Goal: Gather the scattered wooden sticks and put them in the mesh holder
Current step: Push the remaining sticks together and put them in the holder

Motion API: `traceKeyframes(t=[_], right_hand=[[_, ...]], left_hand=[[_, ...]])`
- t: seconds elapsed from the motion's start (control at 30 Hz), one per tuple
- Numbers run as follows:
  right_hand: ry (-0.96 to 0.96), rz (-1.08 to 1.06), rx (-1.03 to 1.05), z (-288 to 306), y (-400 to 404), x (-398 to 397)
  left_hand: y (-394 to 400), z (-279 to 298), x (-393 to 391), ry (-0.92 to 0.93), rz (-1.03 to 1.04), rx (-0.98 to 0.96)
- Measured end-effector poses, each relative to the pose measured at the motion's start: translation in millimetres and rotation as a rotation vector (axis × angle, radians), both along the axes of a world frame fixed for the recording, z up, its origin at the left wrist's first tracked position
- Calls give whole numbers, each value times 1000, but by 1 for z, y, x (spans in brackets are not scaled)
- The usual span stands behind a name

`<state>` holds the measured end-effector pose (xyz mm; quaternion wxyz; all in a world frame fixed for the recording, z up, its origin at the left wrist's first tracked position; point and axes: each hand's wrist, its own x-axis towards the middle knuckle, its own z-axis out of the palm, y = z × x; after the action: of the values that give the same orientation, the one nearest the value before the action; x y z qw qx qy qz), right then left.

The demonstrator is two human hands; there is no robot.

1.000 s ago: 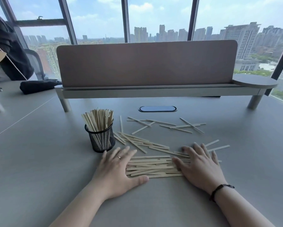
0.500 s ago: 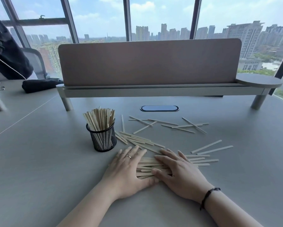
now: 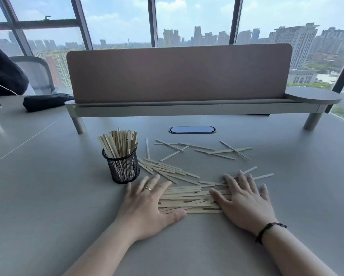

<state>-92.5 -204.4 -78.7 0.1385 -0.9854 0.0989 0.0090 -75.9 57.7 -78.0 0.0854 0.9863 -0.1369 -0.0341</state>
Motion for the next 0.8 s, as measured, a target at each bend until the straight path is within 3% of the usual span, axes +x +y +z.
traceKeyframes(t=[0.17, 0.5, 0.67, 0.8], right_hand=[[-21, 148, 9, 2, 20, -1], [-70, 144, 32, 2, 37, -3], [-106, 267, -12, 0, 55, -5], [-213, 412, 133, 3, 68, -10]], left_hand=[[0, 0, 2, 8, -24, -28], [-9, -3, 5, -68, 8, -53], [-15, -5, 5, -62, -76, -76], [-18, -3, 1, -74, -110, -84]])
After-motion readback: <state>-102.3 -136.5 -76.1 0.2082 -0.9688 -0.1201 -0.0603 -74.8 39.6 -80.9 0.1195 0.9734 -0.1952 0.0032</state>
